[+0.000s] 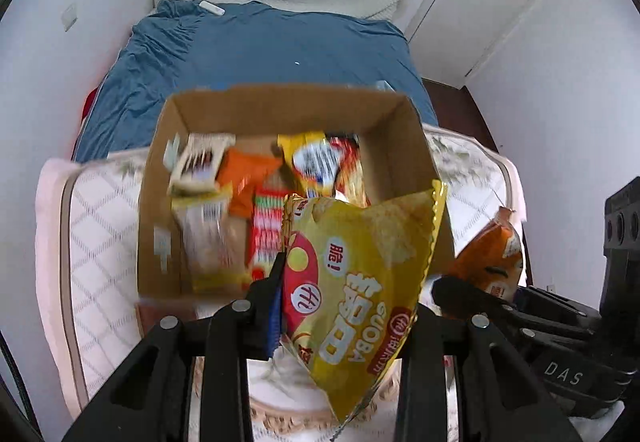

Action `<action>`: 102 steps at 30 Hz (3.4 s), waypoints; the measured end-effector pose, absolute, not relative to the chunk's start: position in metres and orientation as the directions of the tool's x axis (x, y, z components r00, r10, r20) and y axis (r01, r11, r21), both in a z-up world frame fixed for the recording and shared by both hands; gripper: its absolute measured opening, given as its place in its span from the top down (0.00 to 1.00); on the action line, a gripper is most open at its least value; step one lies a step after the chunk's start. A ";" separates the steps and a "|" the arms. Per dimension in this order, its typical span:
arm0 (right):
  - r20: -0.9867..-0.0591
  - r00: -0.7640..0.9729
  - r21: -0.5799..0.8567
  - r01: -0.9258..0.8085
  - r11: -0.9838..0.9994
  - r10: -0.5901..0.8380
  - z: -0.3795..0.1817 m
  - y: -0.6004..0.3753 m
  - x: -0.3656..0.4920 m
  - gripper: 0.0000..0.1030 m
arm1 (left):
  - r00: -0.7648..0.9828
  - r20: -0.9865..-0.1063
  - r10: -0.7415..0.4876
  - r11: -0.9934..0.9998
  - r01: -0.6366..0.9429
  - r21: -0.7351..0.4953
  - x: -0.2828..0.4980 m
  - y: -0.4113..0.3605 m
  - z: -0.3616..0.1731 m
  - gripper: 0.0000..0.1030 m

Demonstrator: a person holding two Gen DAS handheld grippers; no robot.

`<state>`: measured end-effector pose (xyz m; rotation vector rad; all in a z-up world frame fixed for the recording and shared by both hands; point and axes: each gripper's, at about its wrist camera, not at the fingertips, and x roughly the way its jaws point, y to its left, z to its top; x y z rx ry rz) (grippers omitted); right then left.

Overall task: Organize snacks
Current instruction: 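Carry both packets into the box and open both tools to release them, then grasp the brown square packet with the left tool while the right tool grasps the red candy packet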

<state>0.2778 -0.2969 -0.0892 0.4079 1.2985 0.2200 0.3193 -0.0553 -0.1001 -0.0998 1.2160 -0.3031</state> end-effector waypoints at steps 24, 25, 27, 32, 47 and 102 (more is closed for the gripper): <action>-0.986 0.066 0.160 0.133 0.978 0.152 -0.175 -0.294 0.382 0.10 | 0.050 -0.985 -0.167 0.979 0.130 -0.160 0.413 -0.041 -0.230 0.08; -0.987 0.066 0.156 0.128 0.979 0.148 -0.175 -0.293 0.383 0.10 | 0.062 -0.984 -0.165 0.979 0.134 -0.155 0.412 -0.041 -0.228 0.07; -0.988 0.070 0.144 0.125 0.982 0.136 -0.171 -0.292 0.383 0.09 | 0.088 -0.984 -0.158 0.980 0.133 -0.145 0.409 -0.039 -0.221 0.07; -0.990 0.089 0.119 0.112 0.987 0.110 -0.162 -0.291 0.379 0.07 | 0.145 -0.977 -0.155 0.980 0.147 -0.134 0.398 -0.037 -0.203 0.06; -0.957 0.290 -0.018 0.024 1.000 -0.024 -0.101 -0.268 0.318 0.06 | 0.381 -0.922 -0.068 0.996 0.081 -0.040 0.323 -0.019 -0.135 0.06; -0.989 0.042 0.144 0.168 0.975 0.139 -0.254 -0.301 0.140 0.50 | 0.176 -0.984 0.021 0.978 -0.208 -0.017 0.219 0.091 -0.244 0.06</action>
